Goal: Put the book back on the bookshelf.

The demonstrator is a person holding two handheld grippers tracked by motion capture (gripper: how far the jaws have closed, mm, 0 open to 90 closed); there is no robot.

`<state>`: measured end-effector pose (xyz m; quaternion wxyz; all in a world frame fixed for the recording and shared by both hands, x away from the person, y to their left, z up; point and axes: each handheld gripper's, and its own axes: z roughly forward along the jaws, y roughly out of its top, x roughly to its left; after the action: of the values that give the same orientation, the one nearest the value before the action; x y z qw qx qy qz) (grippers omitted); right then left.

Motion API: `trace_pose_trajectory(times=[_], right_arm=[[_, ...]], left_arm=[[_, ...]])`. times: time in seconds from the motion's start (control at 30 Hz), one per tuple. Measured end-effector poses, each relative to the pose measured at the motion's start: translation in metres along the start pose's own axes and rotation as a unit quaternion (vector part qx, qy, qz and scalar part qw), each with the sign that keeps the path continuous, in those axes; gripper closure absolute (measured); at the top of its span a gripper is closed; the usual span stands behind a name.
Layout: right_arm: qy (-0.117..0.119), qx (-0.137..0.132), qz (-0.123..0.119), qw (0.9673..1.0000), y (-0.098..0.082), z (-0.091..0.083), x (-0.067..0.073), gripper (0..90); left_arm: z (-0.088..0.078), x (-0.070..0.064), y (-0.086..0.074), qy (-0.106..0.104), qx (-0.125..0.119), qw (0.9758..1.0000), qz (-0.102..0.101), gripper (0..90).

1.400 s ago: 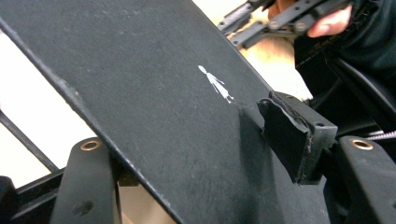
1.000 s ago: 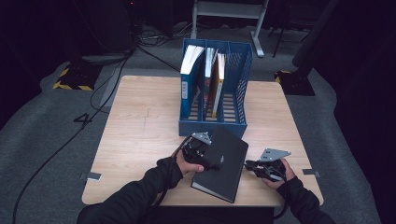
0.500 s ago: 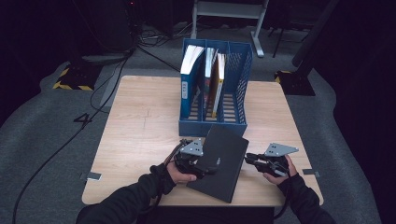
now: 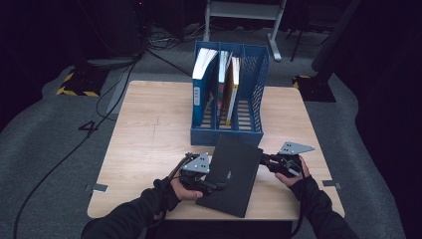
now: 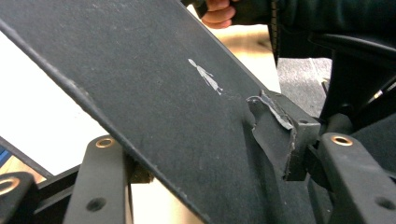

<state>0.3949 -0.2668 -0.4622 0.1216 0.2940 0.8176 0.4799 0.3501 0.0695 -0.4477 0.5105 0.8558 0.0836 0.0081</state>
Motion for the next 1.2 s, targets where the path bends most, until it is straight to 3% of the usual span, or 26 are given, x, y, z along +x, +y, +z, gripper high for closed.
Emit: trace_pose_trajectory(times=[0.2, 0.47, 0.57, 0.67, 0.77, 0.83, 1.03, 1.2], right_arm=[[0.018, -0.012, 0.003, 0.9998, 0.002, 0.002, 0.0, 81.5], [0.035, -0.054, -0.006, 0.9979, 0.009, -0.007, 0.0, 82.8], [0.017, -0.059, -0.032, 0.9976, 0.02, -0.014, 0.003, 83.0], [0.017, -0.068, -0.037, 0.9968, 0.025, -0.018, 0.005, 83.4], [0.008, -0.077, -0.057, 0.9954, 0.032, -0.024, 0.009, 83.3], [-0.022, -0.073, -0.084, 0.9936, 0.038, -0.029, 0.015, 83.0], [-0.027, -0.079, -0.109, 0.9905, 0.042, -0.039, 0.025, 82.5], [-0.012, -0.09, -0.118, 0.9888, 0.042, -0.047, 0.035, 78.7]], left_arm=[[-0.003, -0.004, 0.003, -0.002, -0.002, 0.9998, 0.02, 46.2], [-0.004, -0.003, 0.005, -0.006, -0.002, 0.9991, 0.042, 51.0], [-0.003, -0.002, 0.005, 0.002, -0.004, 0.9989, 0.046, 51.3], [0.0, 0.001, 0.004, 0.013, -0.002, 0.9986, 0.051, 51.7], [0.002, 0.002, 0.004, 0.021, -0.004, 0.9981, 0.057, 52.4], [0.003, 0.002, 0.004, 0.033, -0.008, 0.9975, 0.062, 53.5], [0.001, 0.001, 0.002, 0.032, -0.011, 0.9973, 0.065, 55.4], [-0.003, -0.005, -0.001, 0.03, 0.0, 0.9973, 0.066, 57.2]])
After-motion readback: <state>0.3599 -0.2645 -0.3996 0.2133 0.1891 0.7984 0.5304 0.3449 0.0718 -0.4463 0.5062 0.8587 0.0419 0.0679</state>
